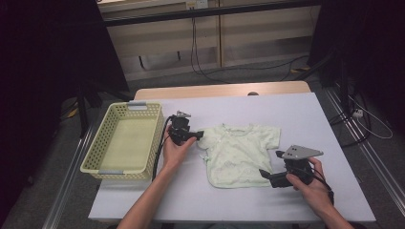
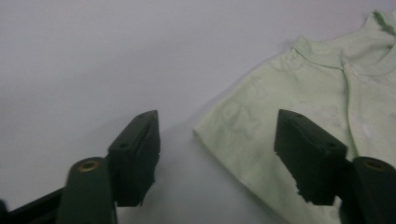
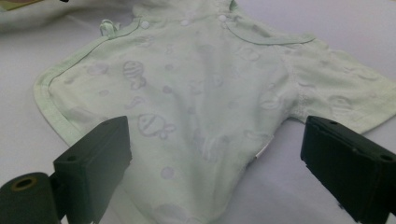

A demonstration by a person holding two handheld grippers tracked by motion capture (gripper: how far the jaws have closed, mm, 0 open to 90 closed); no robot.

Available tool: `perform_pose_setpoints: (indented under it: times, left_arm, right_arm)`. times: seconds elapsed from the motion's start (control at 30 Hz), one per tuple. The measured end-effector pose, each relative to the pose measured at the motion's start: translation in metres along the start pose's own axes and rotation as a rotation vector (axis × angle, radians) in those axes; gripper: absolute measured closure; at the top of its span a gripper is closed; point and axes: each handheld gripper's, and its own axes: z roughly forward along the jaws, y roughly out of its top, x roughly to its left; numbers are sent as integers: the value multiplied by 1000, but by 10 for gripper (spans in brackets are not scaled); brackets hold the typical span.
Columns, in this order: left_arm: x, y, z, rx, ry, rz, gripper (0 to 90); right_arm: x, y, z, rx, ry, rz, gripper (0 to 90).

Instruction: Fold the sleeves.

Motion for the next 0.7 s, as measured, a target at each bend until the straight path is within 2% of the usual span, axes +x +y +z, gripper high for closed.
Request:
perform_pose_setpoints:
  times: [0.13, 0.27, 0.3, 0.43, 0.53, 0.63, 0.7]
  left_arm:
    - [2, -1, 0, -11, 6, -12, 550]
    - [1, -3, 2, -7, 12, -8, 608]
    - [0, -3, 3, 2, 6, -1, 615]
    - [-5, -4, 5, 11, 32, 50, 628]
    - [-9, -5, 6, 7, 7, 67, 743]
    - [-9, -5, 6, 6, -17, 52, 839]
    - [-9, -7, 7, -15, -29, 15, 851]
  right_arm:
    - [0, 0, 0, 2, -1, -1, 84]
    - [0, 0, 0, 1, 0, -2, 84]
    - [0, 0, 0, 1, 0, -3, 84]
    - [0, 0, 0, 3, 0, -2, 84]
    - [0, 0, 0, 2, 1, -2, 84]
    - [0, 0, 0, 4, 2, -6, 84]
    - [1, 0, 1, 9, 2, -6, 84]
